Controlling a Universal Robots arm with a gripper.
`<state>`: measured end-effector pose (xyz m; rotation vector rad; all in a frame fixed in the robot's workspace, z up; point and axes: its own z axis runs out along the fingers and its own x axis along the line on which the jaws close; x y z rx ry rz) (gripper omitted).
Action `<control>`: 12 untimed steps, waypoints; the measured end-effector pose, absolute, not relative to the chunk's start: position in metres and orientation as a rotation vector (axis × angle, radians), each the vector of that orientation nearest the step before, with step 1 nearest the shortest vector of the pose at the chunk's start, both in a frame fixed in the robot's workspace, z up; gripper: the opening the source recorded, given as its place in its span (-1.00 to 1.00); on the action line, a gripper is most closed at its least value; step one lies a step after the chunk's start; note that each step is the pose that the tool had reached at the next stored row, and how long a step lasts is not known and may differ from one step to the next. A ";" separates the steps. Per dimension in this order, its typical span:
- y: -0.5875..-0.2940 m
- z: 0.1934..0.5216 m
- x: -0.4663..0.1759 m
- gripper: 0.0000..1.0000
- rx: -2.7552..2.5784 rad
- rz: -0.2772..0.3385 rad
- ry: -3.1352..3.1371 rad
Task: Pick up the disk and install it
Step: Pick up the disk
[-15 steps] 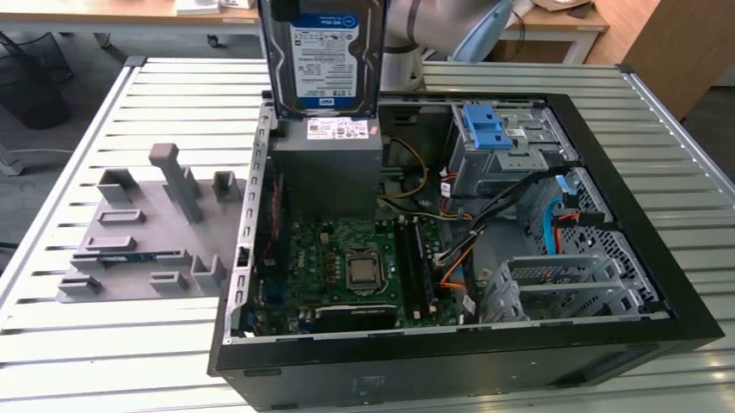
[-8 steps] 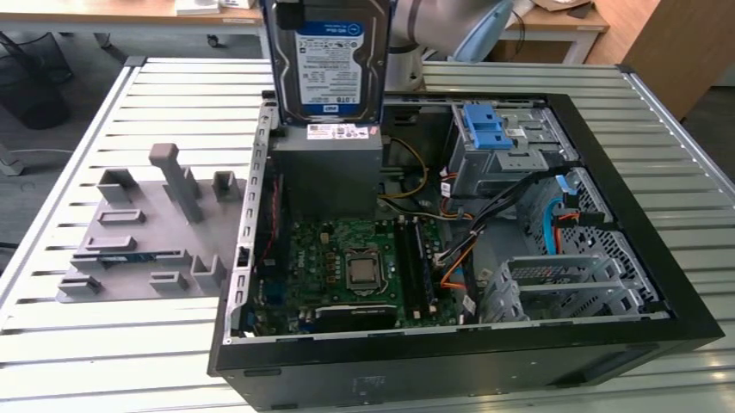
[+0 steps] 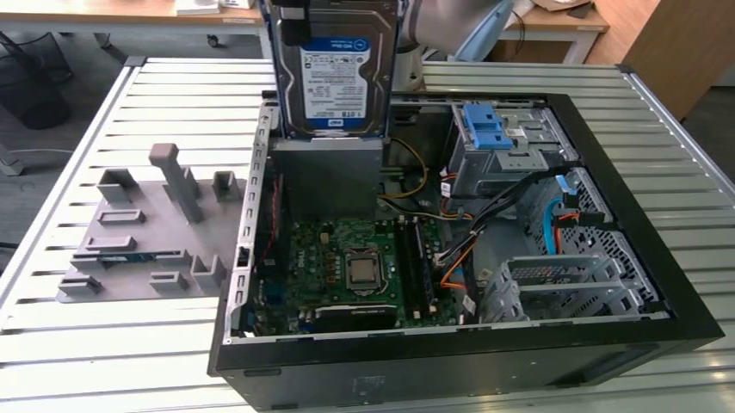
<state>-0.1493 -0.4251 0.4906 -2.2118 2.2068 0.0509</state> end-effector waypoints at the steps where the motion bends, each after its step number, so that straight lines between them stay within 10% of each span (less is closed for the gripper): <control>1: -0.428 0.490 -0.149 -0.27 -2.212 0.051 2.207; 12: -0.434 0.487 -0.115 -0.27 -2.212 0.051 2.207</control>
